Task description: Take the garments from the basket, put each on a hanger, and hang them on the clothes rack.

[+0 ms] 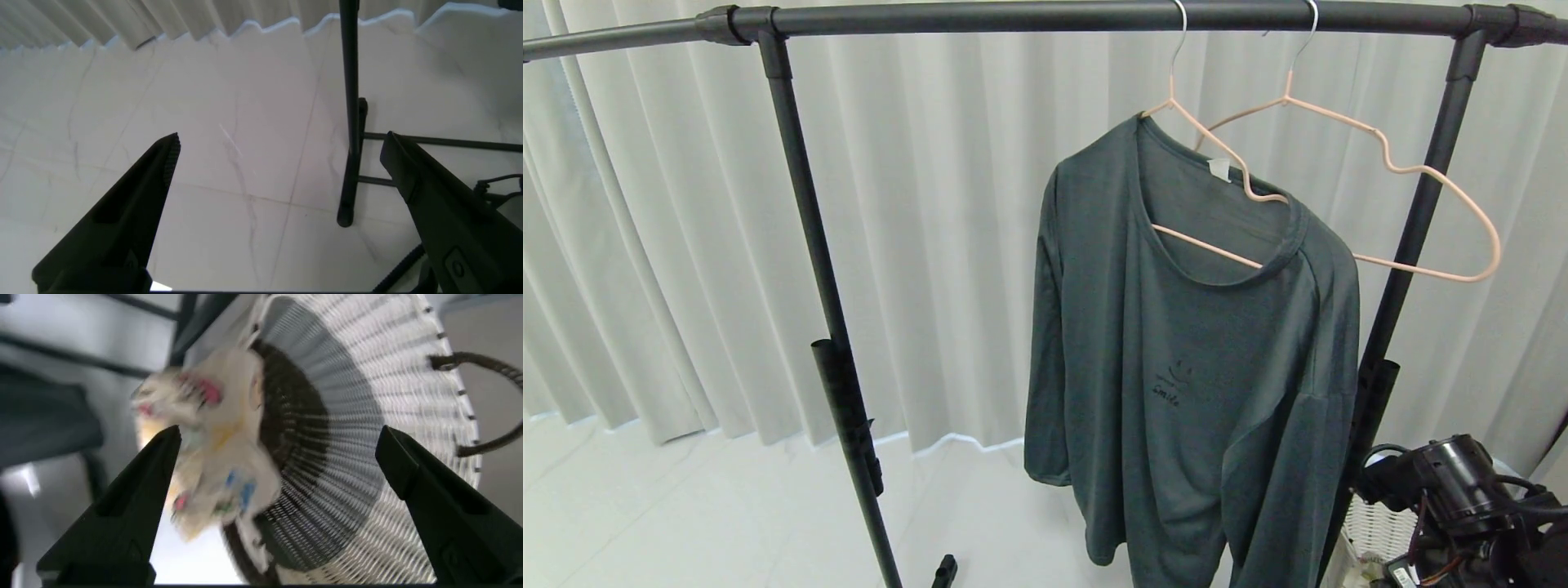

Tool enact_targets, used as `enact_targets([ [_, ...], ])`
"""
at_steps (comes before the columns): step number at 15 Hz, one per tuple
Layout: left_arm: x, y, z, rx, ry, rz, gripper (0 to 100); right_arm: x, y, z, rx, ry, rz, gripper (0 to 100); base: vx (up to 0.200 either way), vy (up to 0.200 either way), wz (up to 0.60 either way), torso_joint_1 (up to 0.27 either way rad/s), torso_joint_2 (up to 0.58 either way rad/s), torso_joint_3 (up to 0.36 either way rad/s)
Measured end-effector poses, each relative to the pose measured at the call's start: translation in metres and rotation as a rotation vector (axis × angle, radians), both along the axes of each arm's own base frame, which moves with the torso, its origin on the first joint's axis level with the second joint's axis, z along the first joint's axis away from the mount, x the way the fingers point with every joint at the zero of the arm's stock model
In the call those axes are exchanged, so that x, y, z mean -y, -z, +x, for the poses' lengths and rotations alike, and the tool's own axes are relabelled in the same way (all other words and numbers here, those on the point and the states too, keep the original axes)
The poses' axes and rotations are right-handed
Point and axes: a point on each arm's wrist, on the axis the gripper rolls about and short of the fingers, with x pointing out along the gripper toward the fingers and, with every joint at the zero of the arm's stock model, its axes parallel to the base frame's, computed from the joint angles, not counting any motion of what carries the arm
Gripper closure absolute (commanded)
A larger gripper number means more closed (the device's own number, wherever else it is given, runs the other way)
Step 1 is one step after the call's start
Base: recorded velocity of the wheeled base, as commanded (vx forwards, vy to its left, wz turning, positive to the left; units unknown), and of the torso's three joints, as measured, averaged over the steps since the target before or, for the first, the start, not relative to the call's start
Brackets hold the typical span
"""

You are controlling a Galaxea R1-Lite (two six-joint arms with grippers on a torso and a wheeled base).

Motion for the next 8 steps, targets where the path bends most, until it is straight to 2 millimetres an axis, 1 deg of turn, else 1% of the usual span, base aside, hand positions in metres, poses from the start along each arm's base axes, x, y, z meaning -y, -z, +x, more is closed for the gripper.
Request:
enact_targets([
  [1,0.0000,0.0000,0.0000,0.000,0.000,0.000,0,0.0001,0.0031,0.0007,-0.013,0.003,-0.008,100,0.000,0.000,0.00,0.000,0.00,0.000],
  [5,0.0000,0.0001,0.0000,-0.001,0.000,0.000,0,0.0006,0.0077,0.0017,-0.026,0.017,-0.041,100,0.000,0.000,0.00,0.000,0.00,0.000],
  [8,0.0000,0.0000,0.0000,0.000,0.000,0.001,0,0.0006,0.0053,0.0015,-0.010,0.024,-0.055,100,0.000,0.000,0.00,0.000,0.00,0.000],
])
